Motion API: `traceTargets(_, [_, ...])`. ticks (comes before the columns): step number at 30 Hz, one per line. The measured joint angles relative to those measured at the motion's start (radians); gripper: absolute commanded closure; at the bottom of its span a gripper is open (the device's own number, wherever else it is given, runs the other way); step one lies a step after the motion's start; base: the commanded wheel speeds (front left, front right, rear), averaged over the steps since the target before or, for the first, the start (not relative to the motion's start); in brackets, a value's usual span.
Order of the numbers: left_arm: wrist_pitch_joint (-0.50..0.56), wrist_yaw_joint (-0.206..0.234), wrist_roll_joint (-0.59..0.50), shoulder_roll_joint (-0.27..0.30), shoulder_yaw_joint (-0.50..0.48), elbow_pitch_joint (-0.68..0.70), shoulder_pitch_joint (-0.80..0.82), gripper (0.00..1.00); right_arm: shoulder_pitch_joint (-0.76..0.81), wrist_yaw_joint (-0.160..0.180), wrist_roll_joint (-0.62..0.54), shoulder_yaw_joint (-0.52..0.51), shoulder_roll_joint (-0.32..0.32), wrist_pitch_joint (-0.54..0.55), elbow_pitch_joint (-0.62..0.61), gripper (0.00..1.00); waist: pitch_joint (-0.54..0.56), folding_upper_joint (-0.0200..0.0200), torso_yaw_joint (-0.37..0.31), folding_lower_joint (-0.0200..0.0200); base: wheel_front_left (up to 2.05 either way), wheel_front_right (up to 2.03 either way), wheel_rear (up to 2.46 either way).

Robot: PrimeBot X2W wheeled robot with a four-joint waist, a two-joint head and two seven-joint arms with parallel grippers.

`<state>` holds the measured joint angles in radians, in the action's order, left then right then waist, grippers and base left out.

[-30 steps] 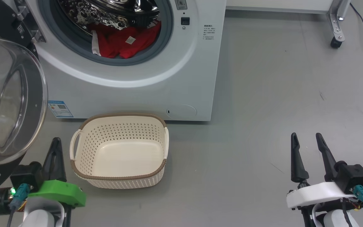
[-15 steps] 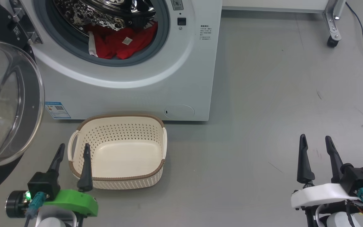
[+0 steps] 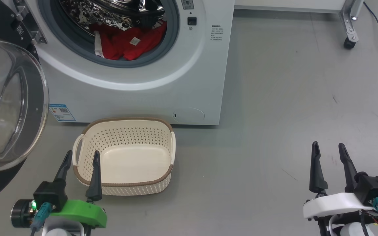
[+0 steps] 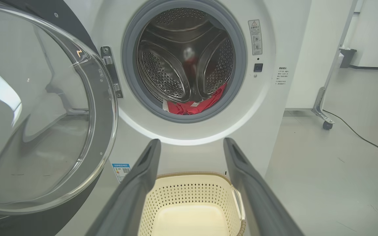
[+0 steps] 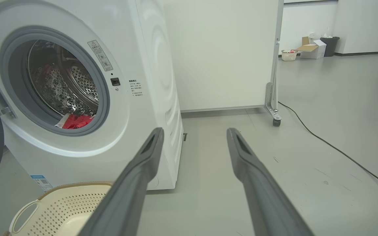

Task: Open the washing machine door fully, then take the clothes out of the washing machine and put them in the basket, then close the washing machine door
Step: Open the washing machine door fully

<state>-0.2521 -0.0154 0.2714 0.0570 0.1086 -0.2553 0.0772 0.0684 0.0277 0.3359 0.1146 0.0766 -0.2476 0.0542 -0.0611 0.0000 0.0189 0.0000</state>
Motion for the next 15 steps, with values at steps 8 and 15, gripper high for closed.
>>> traceTargets(8, [0.000,0.000,0.000,-0.002,0.002,0.011,-0.004,0.00,0.001,-0.008,-0.001,0.002,0.000,0.000,0.000,0.00,0.001,0.0000,0.001,0.0000,0.00,0.00,0.00])
traceTargets(15, [0.000,0.000,0.003,-0.003,0.001,0.014,-0.020,0.00,0.002,-0.009,-0.002,0.002,0.000,0.000,0.000,0.00,0.004,0.0000,0.002,0.0000,0.00,0.00,0.00])
